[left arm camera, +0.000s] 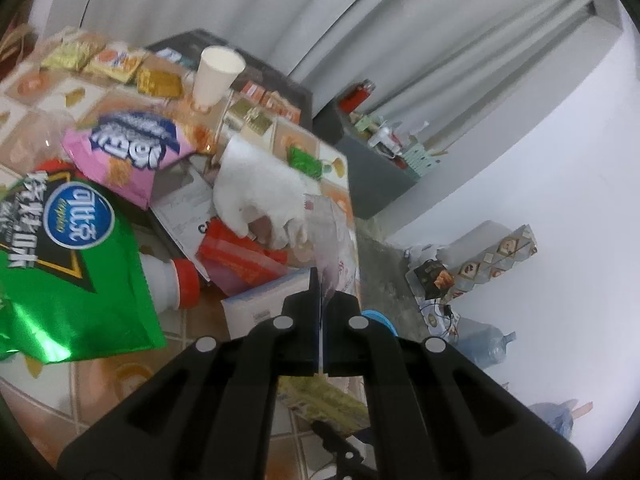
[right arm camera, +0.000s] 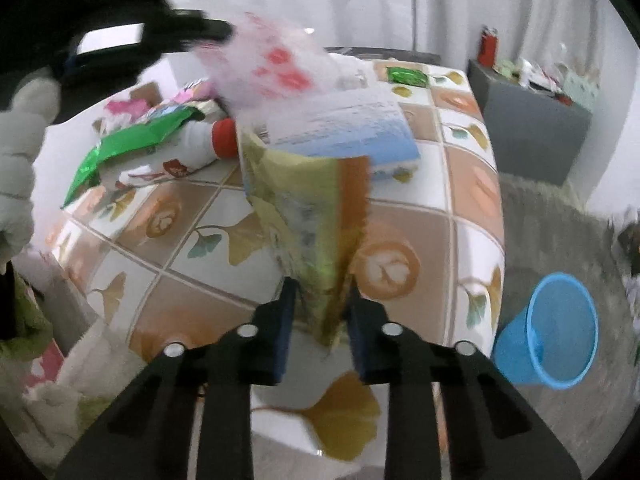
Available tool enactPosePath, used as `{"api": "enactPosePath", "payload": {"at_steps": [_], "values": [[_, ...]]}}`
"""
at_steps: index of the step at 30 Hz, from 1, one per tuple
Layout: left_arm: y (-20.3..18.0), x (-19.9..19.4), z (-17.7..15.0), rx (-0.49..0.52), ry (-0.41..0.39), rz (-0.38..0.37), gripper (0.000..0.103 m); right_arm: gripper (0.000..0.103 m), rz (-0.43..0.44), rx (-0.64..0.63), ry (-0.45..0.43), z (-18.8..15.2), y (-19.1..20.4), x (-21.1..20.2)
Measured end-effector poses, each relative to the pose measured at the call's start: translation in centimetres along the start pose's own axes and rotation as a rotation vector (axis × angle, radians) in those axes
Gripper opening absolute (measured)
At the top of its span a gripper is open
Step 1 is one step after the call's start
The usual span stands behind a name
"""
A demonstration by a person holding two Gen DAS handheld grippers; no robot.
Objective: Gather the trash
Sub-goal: 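Carry both items over the blue wastebasket and open both grippers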
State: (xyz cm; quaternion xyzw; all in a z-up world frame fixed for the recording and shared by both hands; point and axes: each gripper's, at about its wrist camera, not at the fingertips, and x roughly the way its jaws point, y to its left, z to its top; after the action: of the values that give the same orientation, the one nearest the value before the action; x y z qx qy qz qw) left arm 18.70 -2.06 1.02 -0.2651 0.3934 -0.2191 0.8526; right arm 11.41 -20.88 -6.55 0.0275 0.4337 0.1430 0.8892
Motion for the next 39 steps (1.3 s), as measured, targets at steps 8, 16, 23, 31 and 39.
{"api": "enactPosePath", "payload": {"at_steps": [8,16,23,31,39], "values": [[-1.7,-3.0,-0.5,0.04,-0.047,-0.023,0.0,0.013,0.078,0.146,-0.05,-1.4,-1.8,-2.4],[-5.4,-3.0,-1.1,0.141,-0.042,-0.07,0.0,0.012,0.077,0.302,-0.154,-2.7,-5.0,-6.4],[-14.2,3.3,-2.9,0.358,0.061,-0.148,0.0,0.012,-0.094,0.548,-0.241,-5.9,-13.8,-11.1],[-24.7,21.5,-11.1,0.563,0.441,-0.132,0.0,0.012,-0.243,0.871,-0.162,-10.3,-28.0,-10.8],[-28.3,37.3,-18.6,0.676,0.61,0.028,0.0,0.015,-0.155,1.05,-0.088,-12.0,-40.1,-4.3]]}}
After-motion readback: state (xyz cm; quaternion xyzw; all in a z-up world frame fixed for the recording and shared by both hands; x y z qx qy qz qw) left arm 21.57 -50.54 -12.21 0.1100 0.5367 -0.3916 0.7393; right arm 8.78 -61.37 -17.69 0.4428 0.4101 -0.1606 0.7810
